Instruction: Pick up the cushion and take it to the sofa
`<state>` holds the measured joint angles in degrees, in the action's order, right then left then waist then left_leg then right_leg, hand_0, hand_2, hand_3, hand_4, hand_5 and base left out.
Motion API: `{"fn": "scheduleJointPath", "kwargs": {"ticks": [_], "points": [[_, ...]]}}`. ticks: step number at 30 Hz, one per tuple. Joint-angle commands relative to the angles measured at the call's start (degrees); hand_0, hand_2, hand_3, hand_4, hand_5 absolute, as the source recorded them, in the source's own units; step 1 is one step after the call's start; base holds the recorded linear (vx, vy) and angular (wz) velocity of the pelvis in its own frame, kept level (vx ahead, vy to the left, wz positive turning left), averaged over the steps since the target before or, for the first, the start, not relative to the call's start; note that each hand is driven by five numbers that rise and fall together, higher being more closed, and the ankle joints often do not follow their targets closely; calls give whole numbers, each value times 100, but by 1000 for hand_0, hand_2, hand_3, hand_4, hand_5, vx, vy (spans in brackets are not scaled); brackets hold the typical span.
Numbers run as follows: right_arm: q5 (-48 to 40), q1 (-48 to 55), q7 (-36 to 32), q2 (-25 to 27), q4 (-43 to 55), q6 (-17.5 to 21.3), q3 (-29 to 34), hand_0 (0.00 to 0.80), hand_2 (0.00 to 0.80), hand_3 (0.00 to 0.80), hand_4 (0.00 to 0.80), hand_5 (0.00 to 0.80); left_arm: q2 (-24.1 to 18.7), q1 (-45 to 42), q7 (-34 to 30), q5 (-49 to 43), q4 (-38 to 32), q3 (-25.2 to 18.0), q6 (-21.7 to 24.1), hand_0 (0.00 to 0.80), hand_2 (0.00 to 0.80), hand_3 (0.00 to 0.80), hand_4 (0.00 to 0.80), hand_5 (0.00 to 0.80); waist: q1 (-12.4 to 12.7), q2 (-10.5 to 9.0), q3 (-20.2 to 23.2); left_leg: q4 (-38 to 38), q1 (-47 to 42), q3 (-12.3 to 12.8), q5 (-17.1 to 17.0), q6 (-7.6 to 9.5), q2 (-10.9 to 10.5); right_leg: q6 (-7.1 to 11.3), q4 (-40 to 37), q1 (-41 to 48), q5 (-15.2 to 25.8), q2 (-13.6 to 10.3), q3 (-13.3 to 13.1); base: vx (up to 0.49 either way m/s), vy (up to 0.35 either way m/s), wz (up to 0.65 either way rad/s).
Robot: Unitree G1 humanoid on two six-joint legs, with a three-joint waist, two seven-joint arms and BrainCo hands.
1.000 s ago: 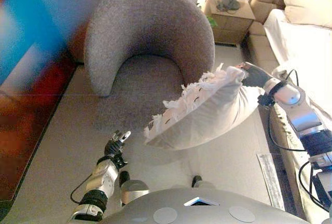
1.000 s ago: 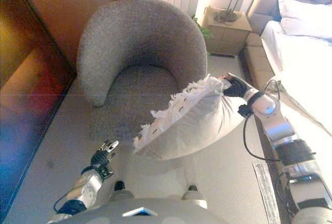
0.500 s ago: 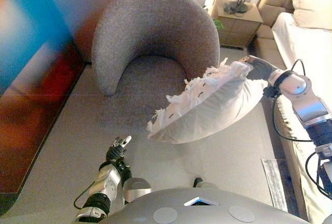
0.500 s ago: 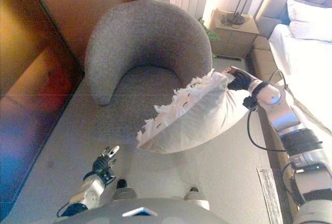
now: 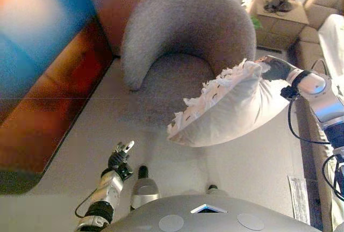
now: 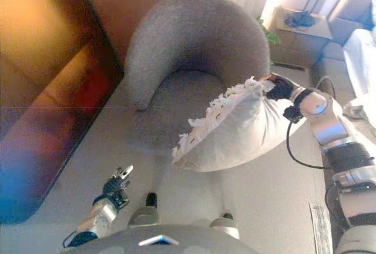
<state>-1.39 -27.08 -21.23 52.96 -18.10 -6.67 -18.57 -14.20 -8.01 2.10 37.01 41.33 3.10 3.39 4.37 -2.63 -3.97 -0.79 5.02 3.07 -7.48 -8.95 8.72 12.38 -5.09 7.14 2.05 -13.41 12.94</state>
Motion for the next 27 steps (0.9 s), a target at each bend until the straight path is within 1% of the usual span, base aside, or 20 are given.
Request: {"fn": "scheduleJointPath", "kwargs": {"ticks": [1, 3, 4, 5, 7, 8, 9, 10, 11, 12, 14, 16, 17, 18, 20, 21, 22, 23, 25, 27], "points": [[-186, -1005, 332, -37, -228, 393, 645, 800, 800, 800, 800, 800, -249, 225, -219, 3, -204, -2, 93, 0, 0, 0, 0, 0, 215, -188, 194, 85, -171, 461, 641, 554, -711, -626, 1034, -319, -604, 698, 421, 220, 137, 5], [-167, -1061, 346, -56, -225, 382, 595, 800, 800, 800, 800, 800, -306, 205, -239, -38, -307, -31, 82, 0, 0, 0, 0, 0, 232, -200, 197, 140, -241, 502, 732, 634, -735, -566, 1263, -366, -605, 592, 422, 206, 124, 5], [-185, -1104, 372, -73, -256, 378, 559, 800, 800, 800, 800, 800, -344, 197, -218, -27, -355, -14, 104, 0, 0, 0, 0, 0, 240, -205, 186, 217, -246, 535, 783, 678, -744, -511, 1530, -428, -559, 518, 415, 181, 123, 0], [-175, -1094, 409, -101, -310, 422, 570, 800, 800, 800, 800, 800, -393, 179, -224, 18, -415, -20, 109, 0, 0, 0, 0, 0, 251, -197, 156, 297, -258, 551, 846, 740, -758, -435, 1929, -540, -463, 417, 409, 174, 140, -6], [-127, -975, 495, -171, -378, 544, 637, 800, 800, 800, 800, 800, -459, 157, -209, 158, -508, -34, 75, 0, 0, 0, 0, 0, 288, -169, 108, 395, -258, 587, 950, 865, -799, -353, 2641, -730, -256, 189, 388, 158, 160, -9], [-77, -862, 567, -214, -370, 593, 693, 800, 800, 800, 800, 800, -482, 145, -220, 185, -496, -28, 90, 0, 0, 0, 0, 0, 312, -128, 60, 436, -281, 577, 1017, 968, -848, -332, 3431, -839, -3, 4, 273, 168, 174, -6], [-63, -763, 652, -237, -345, 612, 714, 800, 800, 800, 800, 800, -490, 140, -240, 156, -462, -14, 116, 0, 0, 0, 0, 0, 309, -74, 37, 472, -291, 532, 1070, 1036, -860, -342, 3987, -954, 171, -59, 136, 180, 150, -6], [-69, -700, 720, -254, -310, 589, 717, 800, 800, 800, 800, 800, -503, 134, -274, 108, -420, -5, 142, 0, 0, 0, 0, 0, 304, -48, 22, 507, -306, 497, 1112, 1069, -875, -348, 4248, -1055, 255, -59, 20, 198, 88, -2], [-133, -630, 779, -225, -270, 547, 728, 800, 800, 800, 800, 800, -540, 121, -323, 35, -371, 24, 183, 0, 0, 0, 0, 0, 280, -5, 2, 590, -323, 393, 1197, 1118, -886, -351, 4661, -1222, 380, -22, -167, 191, 30, 5], [-173, -609, 800, -209, -265, 524, 730, 800, 800, 800, 800, 800, -568, 129, -353, 4, -347, 37, 195, 0, 0, 0, 0, 0, 272, -12, -4, 631, -333, 339, 1243, 1136, -908, -332, 4687, -1319, 470, -33, -250, 200, -9, 28], [-209, -610, 839, -186, -306, 477, 728, 800, 800, 800, 800, 800, -627, 162, -425, -46, -374, 31, 152, 0, 0, 0, 0, 0, 238, -39, 6, 698, -339, 219, 1306, 1146, -929, -299, 4332, -1472, 646, -52, -370, 192, -102, 35], [-317, -607, 896, -101, -436, 519, 745, 800, 800, 800, 800, 800, -721, 179, -461, -56, -506, 50, 38, 0, 0, 0, 0, 0, 177, -97, -30, 790, -371, 25, 1396, 1104, -975, -271, 3571, -1648, 761, -80, -551, 260, -242, 31], [-389, -577, 937, -50, -482, 552, 793, 800, 800, 800, 800, 800, -755, 196, -454, -59, -530, 87, 25, 0, 0, 0, 0, 0, 102, -168, -66, 882, -410, -85, 1519, 1067, -1006, -222, 2994, -1743, 889, -143, -696, 263, -270, 43], [-430, -547, 955, -20, -487, 573, 823, 800, 800, 800, 800, 800, -770, 197, -429, -43, -547, 99, 16, 0, 0, 0, 0, 0, 65, -194, -76, 914, -422, -137, 1573, 1046, -1012, -197, 2755, -1783, 912, -160, -759, 269, -288, 37], [-489, -415, 1132, 42, -472, 596, 951, 800, 800, 800, 800, 800, -770, 235, -378, -7, -518, 152, 18, 0, 0, 0, 0, 0, -97, -318, -107, 1023, -485, -340, 1801, 961, -1035, -64, 1744, -1870, 1084, -271, -1056, 324, -299, 28], [-466, -347, 1255, 57, -484, 592, 1017, 800, 800, 800, 800, 800, -759, 272, -365, -37, -481, 169, 17, 0, 0, 0, 0, 0, -183, -343, -112, 1036, -542, -483, 1909, 929, -1016, 5, 1286, -1939, 1209, -305, -1258, 396, -318, 35], [-409, -313, 1374, 72, -499, 568, 1069, 800, 800, 800, 800, 800, -742, 312, -354, -86, -428, 183, 6, 0, 0, 0, 0, 0, -241, -329, -113, 1021, -606, -650, 1987, 892, -960, 61, 1056, -2041, 1289, -309, -1419, 409, -298, 42], [-393, -324, 1442, 109, -496, 524, 1085, 800, 800, 800, 800, 800, -730, 333, -353, -121, -368, 189, 26, 0, 0, 0, 0, 0, -288, -328, -107, 974, -681, -766, 2018, 872, -924, 96, 818, -2159, 1356, -311, -1549, 399, -266, 62], [-414, -384, 1507, 160, -422, 384, 1102, 800, 800, 800, 800, 800, -687, 311, -382, -189, -308, 148, 69, 0, 0, 0, 0, 0, -332, -281, -125, 901, -884, -952, 2116, 846, -795, 124, 817, -2350, 1428, -232, -1669, 377, -251, 104], [-437, -410, 1584, 182, -326, 252, 1130, 800, 800, 800, 800, 800, -667, 263, -455, -253, -352, 58, 35, 0, 0, 0, 0, 0, -332, -322, -117, 912, -999, -1062, 2214, 788, -694, 113, 921, -2315, 1384, -158, -1722, 307, -242, 141]]}}
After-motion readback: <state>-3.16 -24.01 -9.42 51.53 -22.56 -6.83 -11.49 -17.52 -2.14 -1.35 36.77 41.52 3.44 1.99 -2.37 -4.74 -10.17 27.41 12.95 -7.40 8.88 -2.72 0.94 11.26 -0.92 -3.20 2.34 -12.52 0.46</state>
